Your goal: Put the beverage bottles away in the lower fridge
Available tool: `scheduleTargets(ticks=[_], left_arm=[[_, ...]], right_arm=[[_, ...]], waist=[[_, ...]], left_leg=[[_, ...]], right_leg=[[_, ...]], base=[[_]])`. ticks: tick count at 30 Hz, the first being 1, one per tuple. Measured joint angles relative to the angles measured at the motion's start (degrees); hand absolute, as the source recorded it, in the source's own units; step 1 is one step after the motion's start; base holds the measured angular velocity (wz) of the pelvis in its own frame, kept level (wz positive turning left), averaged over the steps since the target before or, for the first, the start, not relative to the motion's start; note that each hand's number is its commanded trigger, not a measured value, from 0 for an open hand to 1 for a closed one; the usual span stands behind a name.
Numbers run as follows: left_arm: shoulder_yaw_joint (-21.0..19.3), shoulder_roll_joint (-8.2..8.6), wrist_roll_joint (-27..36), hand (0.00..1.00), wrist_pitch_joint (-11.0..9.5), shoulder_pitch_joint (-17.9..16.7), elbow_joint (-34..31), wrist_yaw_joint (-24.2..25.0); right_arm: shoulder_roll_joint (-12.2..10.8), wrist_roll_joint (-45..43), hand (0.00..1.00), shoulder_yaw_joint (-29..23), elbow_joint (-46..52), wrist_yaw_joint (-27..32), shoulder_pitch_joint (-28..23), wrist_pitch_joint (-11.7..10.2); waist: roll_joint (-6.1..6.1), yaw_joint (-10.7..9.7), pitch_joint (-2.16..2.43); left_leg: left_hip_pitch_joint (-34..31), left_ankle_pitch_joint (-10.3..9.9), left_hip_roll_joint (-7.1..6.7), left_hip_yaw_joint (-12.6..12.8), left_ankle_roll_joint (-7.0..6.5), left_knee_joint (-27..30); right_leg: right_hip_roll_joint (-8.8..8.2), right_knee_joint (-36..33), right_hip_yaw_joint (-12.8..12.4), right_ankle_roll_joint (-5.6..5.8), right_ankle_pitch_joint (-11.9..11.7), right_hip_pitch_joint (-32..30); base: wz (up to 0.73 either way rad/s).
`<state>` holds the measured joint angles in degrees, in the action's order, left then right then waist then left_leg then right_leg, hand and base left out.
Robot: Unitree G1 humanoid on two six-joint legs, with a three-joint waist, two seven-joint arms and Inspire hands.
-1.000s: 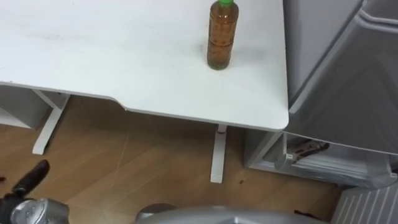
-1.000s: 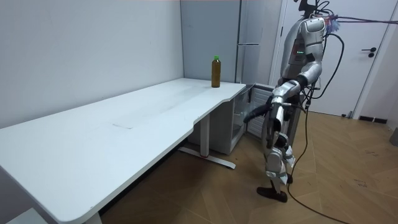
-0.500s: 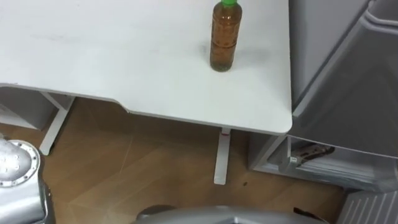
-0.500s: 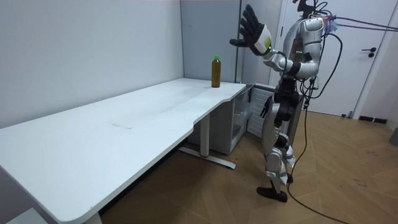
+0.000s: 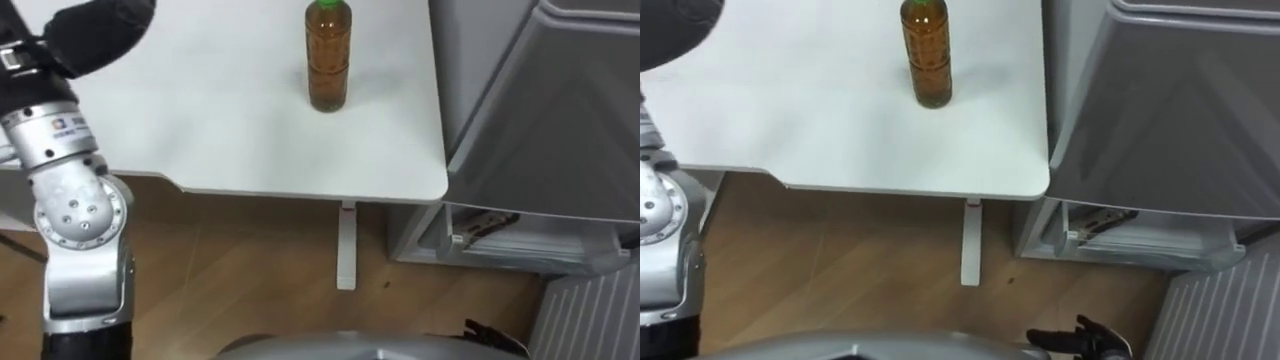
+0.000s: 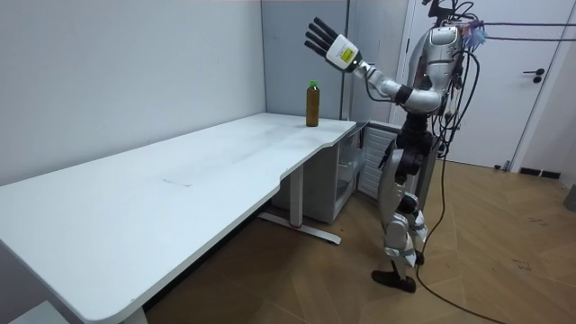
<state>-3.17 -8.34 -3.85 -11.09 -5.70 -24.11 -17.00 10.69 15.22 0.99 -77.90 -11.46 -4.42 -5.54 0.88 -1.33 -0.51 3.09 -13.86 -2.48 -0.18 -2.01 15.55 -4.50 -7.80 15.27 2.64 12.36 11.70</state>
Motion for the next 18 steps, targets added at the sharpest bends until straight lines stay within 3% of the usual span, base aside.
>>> scheduleTargets(ticks=[5,10,15,16,18], left_arm=[[1.7,-0.05,2.7,0.00,0.6,0.0,0.1,5.5],[2.4,-0.06,10.5,0.00,2.3,0.0,0.6,10.2],[2.3,-0.07,11.2,0.00,3.2,0.2,2.0,12.8],[2.3,-0.07,11.2,0.00,3.2,0.9,4.0,13.2],[2.0,-0.06,11.2,0.00,4.2,1.9,7.2,13.6]], right_arm=[[-0.3,0.2,0.00,0.1,-0.1,-0.1,0.6,0.0],[-0.4,0.2,0.00,0.1,-0.2,-0.4,0.9,0.1],[-0.4,0.2,0.00,0.1,-0.2,-0.5,1.0,0.2],[-0.4,0.2,0.00,0.0,-0.2,-0.4,1.0,0.4],[-0.4,0.2,0.00,-0.1,-0.1,-0.4,1.0,0.8]], waist=[[0.07,-1.1,-0.10],[0.01,-1.9,-0.15],[0.06,-2.2,-0.20],[0.28,-2.0,-0.38],[0.16,-2.1,-0.31]], left_leg=[[-0.4,0.0,0.38,1.6,-0.01,-0.3],[0.7,0.0,0.88,2.8,0.02,-1.0],[2.0,0.0,0.97,3.9,0.02,-1.9],[2.2,0.0,1.06,4.4,0.02,-2.0],[2.4,0.0,1.27,4.8,0.02,-2.0]], right_leg=[[0.25,-0.1,-2.6,-0.07,-0.2,-0.9],[0.57,-0.1,-4.3,-0.17,-0.3,-0.9],[0.58,-0.2,-5.7,-0.17,-0.3,-0.8],[0.58,-0.3,-5.9,-0.17,-0.3,-0.8],[0.62,-0.5,-6.3,-0.17,-0.3,-0.9]], base=[[-0.16],[-0.13],[-0.14],[-0.14],[-0.14]])
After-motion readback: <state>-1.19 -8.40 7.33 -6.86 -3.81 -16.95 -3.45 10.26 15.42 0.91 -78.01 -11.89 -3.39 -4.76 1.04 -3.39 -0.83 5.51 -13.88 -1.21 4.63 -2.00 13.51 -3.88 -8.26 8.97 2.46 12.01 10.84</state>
